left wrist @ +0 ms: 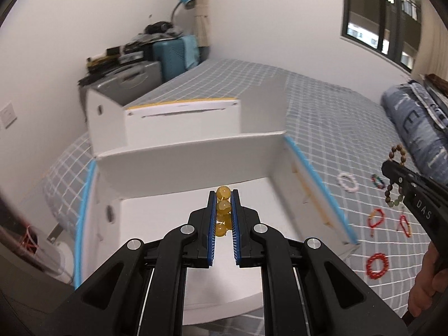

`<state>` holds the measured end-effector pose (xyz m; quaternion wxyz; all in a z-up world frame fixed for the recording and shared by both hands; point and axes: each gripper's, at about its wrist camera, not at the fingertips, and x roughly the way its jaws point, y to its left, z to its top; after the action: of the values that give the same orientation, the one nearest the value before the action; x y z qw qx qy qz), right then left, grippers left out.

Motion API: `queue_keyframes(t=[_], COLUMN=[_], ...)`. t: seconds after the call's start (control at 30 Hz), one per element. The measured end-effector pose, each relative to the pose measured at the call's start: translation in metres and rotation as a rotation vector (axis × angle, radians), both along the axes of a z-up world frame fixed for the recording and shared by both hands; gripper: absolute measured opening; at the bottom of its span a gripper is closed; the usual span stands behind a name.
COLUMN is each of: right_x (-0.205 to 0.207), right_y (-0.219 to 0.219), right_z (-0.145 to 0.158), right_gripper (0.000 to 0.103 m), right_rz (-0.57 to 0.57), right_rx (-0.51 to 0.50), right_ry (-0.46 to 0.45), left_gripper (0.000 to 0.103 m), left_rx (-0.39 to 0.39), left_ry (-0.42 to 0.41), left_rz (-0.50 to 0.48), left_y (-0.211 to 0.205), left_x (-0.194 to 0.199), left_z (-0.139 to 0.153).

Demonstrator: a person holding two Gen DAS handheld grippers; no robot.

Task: Organize jewelry
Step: 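Carry both held bracelets up and over the open white box, then open both tools to drop the bracelets into the box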

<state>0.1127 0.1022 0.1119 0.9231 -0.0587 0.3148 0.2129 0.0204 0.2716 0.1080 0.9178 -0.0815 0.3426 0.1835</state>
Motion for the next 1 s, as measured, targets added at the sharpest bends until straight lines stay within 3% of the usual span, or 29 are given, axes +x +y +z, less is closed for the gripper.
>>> queue_keyframes(t=[0.1,0.37,0.8,1.0], right_x=[0.0,0.003,0.035,0.038], right_y=[0.029,0.085,0.115,0.117], right_z=[-0.005,-0.034,-0.087,-0.096], right_gripper=[0.007,0.007,0.007,0.007], right_rz=[0.089,0.196,0.185,0.18], right_rx=[0.027,-0.027,-0.142,-0.182], right_ry=[0.031,0.086,0.372,0.41], left_gripper=[0.009,0.009,0.009,0.009], left_rx=[-0.01,-0.027,-0.107,-0.132], left_ry=[0.008,0.074,0.213,0.257], left_rz=[0.019,0.081,0.123,0.112], left_y=[0.014,0.046,0.078,0.08], left_x=[-0.006,-0.008,0.0,0.004], left_z=[-0.005,-0.029,-0.064,-0.073])
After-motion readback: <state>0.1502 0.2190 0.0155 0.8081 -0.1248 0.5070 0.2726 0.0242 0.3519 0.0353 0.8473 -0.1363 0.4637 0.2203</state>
